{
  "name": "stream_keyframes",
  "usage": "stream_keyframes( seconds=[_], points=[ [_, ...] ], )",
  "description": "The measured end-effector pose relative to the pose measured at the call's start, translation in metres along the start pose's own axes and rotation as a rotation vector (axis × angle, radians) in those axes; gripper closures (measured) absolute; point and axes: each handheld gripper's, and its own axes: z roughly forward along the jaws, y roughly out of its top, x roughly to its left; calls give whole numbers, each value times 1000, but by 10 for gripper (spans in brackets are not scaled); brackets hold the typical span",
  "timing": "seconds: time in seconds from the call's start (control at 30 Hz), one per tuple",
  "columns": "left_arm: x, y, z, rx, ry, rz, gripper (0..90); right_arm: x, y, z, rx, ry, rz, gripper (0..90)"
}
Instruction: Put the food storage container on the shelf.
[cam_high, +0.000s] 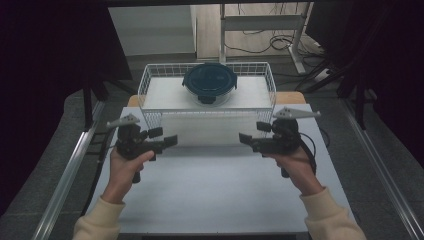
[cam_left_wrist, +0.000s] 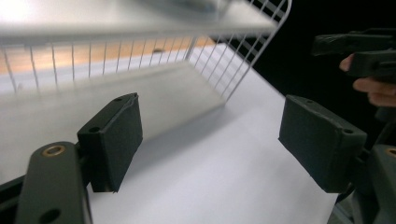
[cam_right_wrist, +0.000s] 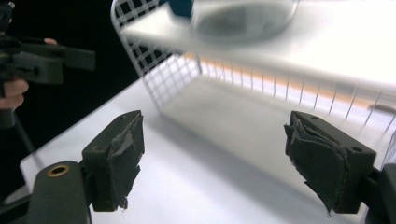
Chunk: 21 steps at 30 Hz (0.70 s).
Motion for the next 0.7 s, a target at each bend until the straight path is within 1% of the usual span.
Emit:
stream_keyframes(
  seconds=[0.03,0.07,0.1,0.17,0.2,0.23,0.27,0.3,0.33,0.4,0.43,0.47,0.5,0.57,0.6,0.63,0.7],
  points=[
    [-1,-18,-1,11,19,9,211,2,-17,-4,8,3,-2,198],
    [-1,-18,-1,11,19,9,217,2,-17,-4,8,3,-2,198],
    [-1,-36,0,29,44,21,218,3,-32,-7,18,-2,6,199],
    [0,-52,1,54,47,28,218,3,-49,-10,25,-17,10,206],
    [0,-52,1,54,47,28,218,3,-49,-10,25,-17,10,206],
    [1,-65,2,78,40,27,216,1,-66,-9,41,-25,22,208],
    [2,-71,3,86,53,27,216,0,-75,-8,52,-30,27,212],
    [2,-74,3,95,58,28,218,-1,-84,-6,69,-29,29,217],
    [2,-76,5,108,72,44,215,-2,-89,-4,80,-28,30,228],
    [-1,-79,6,103,97,66,219,-4,-100,1,100,-23,46,236],
    [-3,-80,7,103,92,70,223,-5,-103,3,117,-21,46,236],
    [-3,-80,7,103,92,70,224,-5,-103,3,117,-21,46,236],
    [-5,-82,8,112,70,65,223,-5,-105,2,114,-31,32,236],
    [-7,-84,9,117,83,73,224,-5,-105,0,102,-27,36,236],
    [-7,-84,9,117,83,73,224,-5,-105,0,102,-27,36,236],
    [-7,-84,9,121,86,77,224,-6,-105,-2,89,-33,33,235],
    [-7,-84,8,118,89,77,224,-7,-106,-3,89,-35,35,233]
  ],
)
